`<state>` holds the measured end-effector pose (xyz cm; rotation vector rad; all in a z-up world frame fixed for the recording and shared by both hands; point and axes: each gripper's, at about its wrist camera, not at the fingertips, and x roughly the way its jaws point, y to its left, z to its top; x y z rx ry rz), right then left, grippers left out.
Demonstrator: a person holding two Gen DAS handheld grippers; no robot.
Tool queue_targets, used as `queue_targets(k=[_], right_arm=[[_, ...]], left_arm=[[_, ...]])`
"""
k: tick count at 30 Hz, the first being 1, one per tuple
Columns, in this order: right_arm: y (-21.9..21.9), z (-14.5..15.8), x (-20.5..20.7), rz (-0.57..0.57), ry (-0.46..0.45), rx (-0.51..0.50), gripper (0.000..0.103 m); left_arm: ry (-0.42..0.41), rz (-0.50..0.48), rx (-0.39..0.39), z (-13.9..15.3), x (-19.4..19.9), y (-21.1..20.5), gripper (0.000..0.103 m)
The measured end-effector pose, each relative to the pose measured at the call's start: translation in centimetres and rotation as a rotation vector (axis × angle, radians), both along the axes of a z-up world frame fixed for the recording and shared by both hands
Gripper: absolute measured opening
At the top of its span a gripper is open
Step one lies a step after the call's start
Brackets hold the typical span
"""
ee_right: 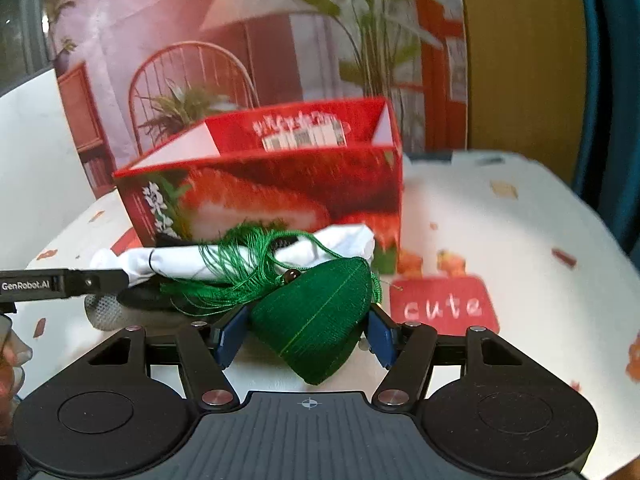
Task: Organize soft objects
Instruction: 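Close the right tool on the green tasseled pouch while the left tool closes beside it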
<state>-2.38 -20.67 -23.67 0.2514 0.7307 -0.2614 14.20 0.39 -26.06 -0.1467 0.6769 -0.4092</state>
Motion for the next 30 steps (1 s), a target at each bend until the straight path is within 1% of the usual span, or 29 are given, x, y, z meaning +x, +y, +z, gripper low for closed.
queue_targets(k=[2, 6, 8, 10, 12, 17, 21, 23, 26, 30], right_arm=[[-0.1, 0.3, 0.0, -0.011, -0.004, -0.019, 0.059], [-0.6, 0.5, -0.3, -0.061, -0.008, -0.024, 0.059], [-0.7, 0.8, -0.5, -0.076, -0.031, -0.026, 0.059], [-0.5, 1.2, -0.7, -0.068, -0.061, -0.051, 0.059], [-0.3, 1.8, -0.8, -0.037, -0.110, -0.048, 0.060], [0.6, 1.8, 1.3, 0.098, -0.119, -0.021, 0.060], [1.6, 1.2, 4.5, 0.217, -0.116, 0.017, 0.060], [2.6, 0.7, 6.3, 0.292, -0.105, 0.001, 0.059], [4.1, -0.3, 8.6, 0.369, -0.091, -0.025, 0.060], [5.0, -1.7, 10.8, 0.417, -0.061, -0.038, 0.061]], left_arm=[[0.003, 0.002, -0.003, 0.0, 0.1, 0.1, 0.067], [0.009, 0.003, -0.004, -0.1, 0.2, 0.0, 0.067], [0.011, 0.002, -0.004, -0.1, 0.2, 0.0, 0.067], [0.012, 0.002, -0.004, -0.2, 0.2, 0.0, 0.067], [0.015, 0.002, -0.006, -0.2, 0.3, 0.0, 0.067], [0.016, 0.019, -0.027, 0.0, 0.4, 0.5, 0.067], [0.012, 0.061, -0.080, 0.8, 0.8, 1.7, 0.067], [0.009, 0.081, -0.102, 1.3, 1.0, 2.3, 0.067], [0.010, 0.090, -0.128, 1.9, 1.3, 2.8, 0.067], [0.024, 0.079, -0.144, 2.4, 2.1, 2.5, 0.067]])
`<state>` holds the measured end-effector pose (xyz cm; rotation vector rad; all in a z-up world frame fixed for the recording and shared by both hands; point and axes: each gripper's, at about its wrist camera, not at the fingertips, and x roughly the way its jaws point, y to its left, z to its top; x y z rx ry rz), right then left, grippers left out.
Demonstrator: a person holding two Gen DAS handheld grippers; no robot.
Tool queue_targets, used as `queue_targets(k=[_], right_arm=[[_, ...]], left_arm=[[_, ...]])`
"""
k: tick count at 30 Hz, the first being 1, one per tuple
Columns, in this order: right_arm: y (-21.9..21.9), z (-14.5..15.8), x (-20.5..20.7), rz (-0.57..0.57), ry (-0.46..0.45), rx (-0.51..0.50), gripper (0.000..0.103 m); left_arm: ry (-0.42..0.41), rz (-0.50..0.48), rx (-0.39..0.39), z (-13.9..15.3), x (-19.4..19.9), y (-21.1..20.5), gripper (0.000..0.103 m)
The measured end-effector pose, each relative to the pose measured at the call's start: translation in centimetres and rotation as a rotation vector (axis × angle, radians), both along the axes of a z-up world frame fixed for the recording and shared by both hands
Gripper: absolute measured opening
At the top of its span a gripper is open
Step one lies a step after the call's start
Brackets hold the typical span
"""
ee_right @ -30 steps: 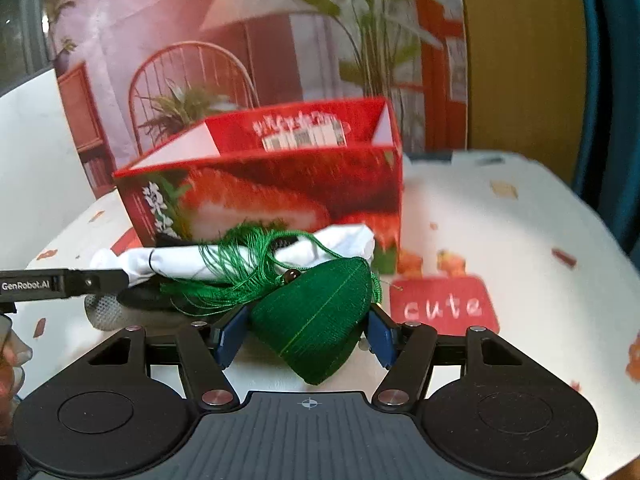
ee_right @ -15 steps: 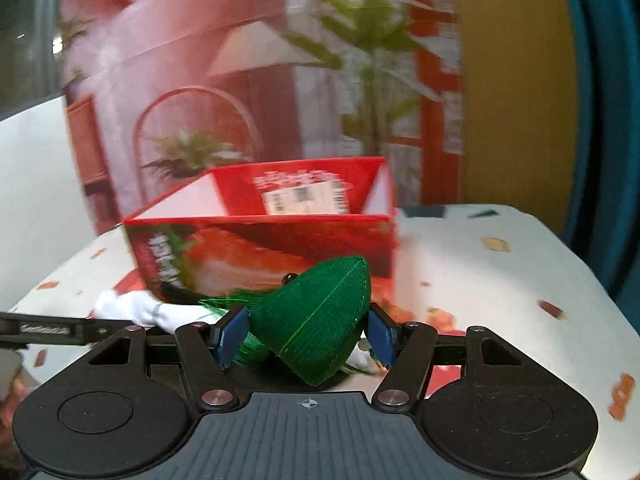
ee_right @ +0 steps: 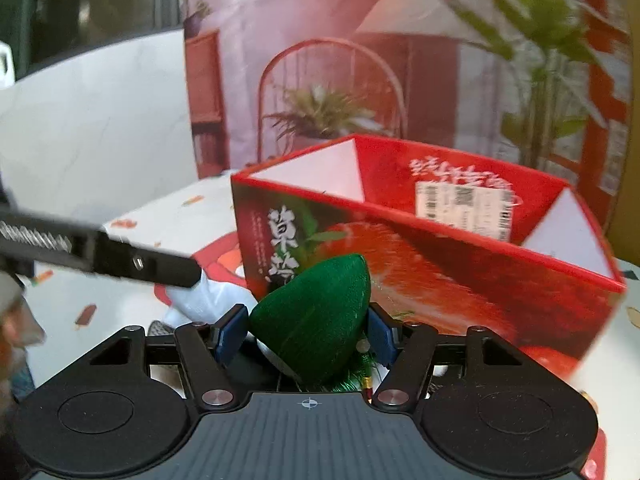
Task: Organize soft objects
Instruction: 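Close the right tool on the green tasseled pouch while the left tool closes beside it, then lift the green pouch with both tools up over the box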
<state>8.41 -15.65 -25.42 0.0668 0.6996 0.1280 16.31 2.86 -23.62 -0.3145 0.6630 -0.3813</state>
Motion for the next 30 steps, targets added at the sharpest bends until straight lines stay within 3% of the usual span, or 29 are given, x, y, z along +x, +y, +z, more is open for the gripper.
queue_targets(k=[9, 16, 19, 23, 27, 30], right_arm=[[-1.1, -0.6, -1.3, -0.012, 0.009, 0.027, 0.069], [-1.1, -0.6, -1.6, 0.015, -0.031, 0.018, 0.066], [-1.1, -0.5, -1.3, 0.026, -0.047, 0.009, 0.066], [-1.7, -0.5, -1.0, 0.007, -0.032, 0.021, 0.054], [-2.0, 0.6, -1.2, 0.012, -0.045, 0.039, 0.051], [-2.0, 2.4, -1.2, 0.033, -0.082, 0.024, 0.048]], left_arm=[[0.072, -0.161, -0.033, -0.6, 2.6, -3.9, 0.066], [0.089, -0.188, -0.013, -1.3, 4.6, -5.9, 0.063], [0.109, -0.218, -0.056, -1.4, 5.3, -6.0, 0.046], [0.107, -0.246, -0.030, -1.0, 5.4, -6.7, 0.043], [0.108, -0.252, -0.056, 0.1, 5.4, -6.7, 0.041], [0.057, -0.258, -0.067, 2.1, 5.0, -6.4, 0.041]])
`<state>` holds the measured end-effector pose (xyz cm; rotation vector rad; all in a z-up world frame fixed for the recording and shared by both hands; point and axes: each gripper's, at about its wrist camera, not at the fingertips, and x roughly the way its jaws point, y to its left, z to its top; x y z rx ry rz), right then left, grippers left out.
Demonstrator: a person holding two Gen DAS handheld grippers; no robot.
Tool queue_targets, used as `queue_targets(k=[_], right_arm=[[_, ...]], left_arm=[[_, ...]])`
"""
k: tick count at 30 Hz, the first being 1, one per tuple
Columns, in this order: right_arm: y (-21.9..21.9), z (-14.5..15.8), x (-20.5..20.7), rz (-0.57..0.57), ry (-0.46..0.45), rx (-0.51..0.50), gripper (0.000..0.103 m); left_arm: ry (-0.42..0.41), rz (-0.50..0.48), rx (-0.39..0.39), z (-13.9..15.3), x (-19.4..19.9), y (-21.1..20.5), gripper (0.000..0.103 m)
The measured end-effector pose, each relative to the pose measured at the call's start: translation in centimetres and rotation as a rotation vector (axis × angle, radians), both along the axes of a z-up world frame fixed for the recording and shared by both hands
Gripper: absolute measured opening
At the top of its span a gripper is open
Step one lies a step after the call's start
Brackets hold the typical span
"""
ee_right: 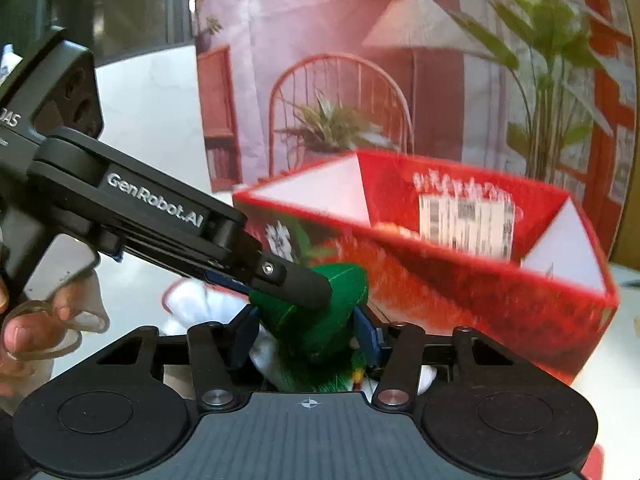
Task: Organize soft objects
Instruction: 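Lift the green pouch with both tools up over the box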
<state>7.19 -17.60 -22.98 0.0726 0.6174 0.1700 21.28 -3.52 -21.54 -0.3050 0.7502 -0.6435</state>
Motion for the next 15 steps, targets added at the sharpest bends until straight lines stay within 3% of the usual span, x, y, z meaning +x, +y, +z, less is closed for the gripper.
queue_targets(k=[6, 15], right_arm=[[-0.1, 2.3, 0.9, 0.026, -0.004, -0.034, 0.049], [0.7, -1.7, 0.4, 0.024, 0.096, -0.036, 0.050]], left_arm=[[0.013, 0.002, -0.009, 0.4, 0.5, -0.2, 0.041], [0.089, -0.016, 0.048, -3.8, 0.5, -0.4, 0.041]])
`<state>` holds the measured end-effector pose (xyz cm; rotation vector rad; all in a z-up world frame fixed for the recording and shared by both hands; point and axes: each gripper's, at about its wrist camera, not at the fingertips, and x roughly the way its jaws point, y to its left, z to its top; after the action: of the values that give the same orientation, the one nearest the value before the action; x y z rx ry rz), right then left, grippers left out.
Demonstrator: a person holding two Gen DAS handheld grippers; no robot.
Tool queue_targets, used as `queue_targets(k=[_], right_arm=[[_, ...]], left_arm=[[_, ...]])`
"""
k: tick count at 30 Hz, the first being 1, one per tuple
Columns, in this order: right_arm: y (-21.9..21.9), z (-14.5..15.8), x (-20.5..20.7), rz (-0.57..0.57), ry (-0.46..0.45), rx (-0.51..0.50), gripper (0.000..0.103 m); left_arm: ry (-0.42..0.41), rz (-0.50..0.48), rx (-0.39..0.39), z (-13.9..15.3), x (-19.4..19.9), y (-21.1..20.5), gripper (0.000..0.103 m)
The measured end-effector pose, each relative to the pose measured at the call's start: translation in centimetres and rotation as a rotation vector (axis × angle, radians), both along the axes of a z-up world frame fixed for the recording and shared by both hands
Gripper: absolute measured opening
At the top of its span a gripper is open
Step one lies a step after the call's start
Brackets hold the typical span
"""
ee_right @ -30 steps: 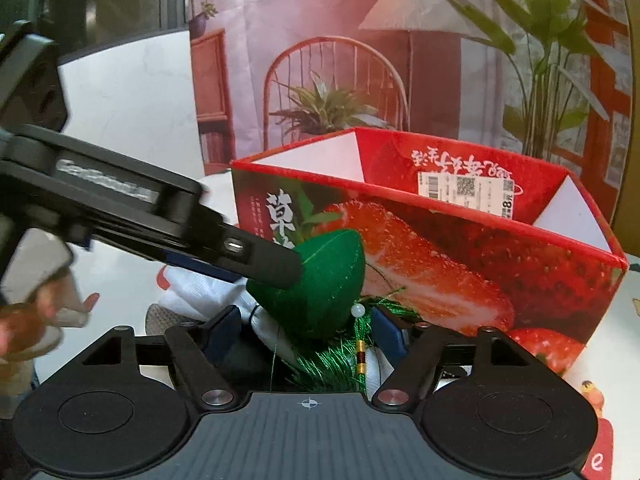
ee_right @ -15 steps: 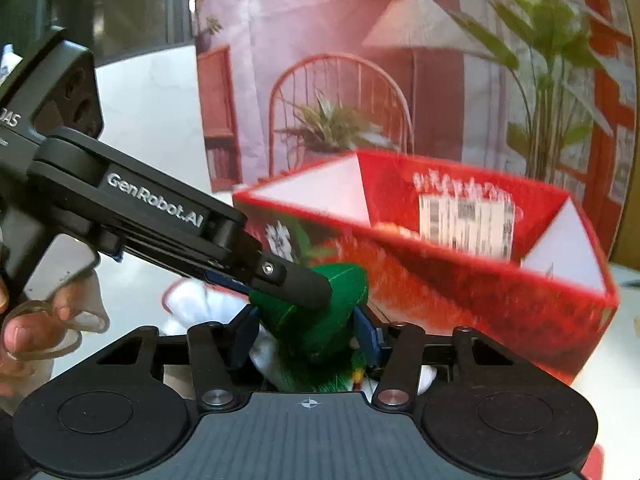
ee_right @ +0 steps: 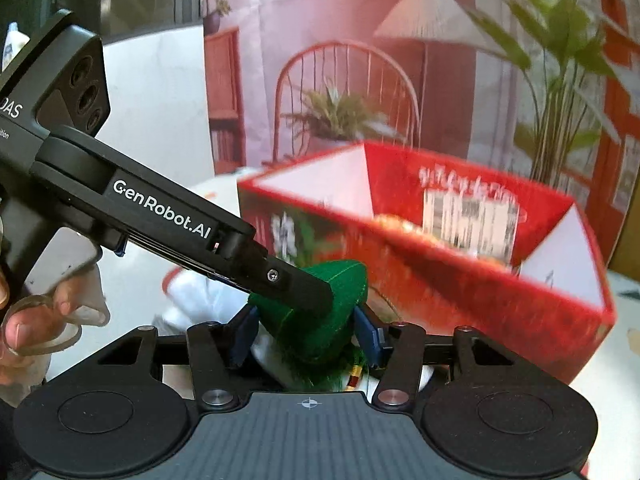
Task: Organize soft objects
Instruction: 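Lift the green pouch with both tools up over the box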
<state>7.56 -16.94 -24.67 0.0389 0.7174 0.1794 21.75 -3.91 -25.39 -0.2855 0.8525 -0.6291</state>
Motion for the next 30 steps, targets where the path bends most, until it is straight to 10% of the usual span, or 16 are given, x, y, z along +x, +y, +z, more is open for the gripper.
queue_targets(k=[11, 25, 30], right_arm=[[-0.5, 0.1, 0.3, -0.019, -0.001, 0.041, 0.054], [-1.6, 14.9, 4.5, 0.070, -0.340, -0.046, 0.054], [-1.7, 16.1, 7.4, 0.079, -0.382, -0.091, 0.054]], left_arm=[[-0.036, 0.010, -0.018, 2.3, -0.3, -0.2, 0.040], [-0.428, 0.086, -0.143, 16.6, -1.1, 1.3, 0.040], [-0.417, 0.106, -0.147, 16.9, 0.7, 0.8, 0.040]])
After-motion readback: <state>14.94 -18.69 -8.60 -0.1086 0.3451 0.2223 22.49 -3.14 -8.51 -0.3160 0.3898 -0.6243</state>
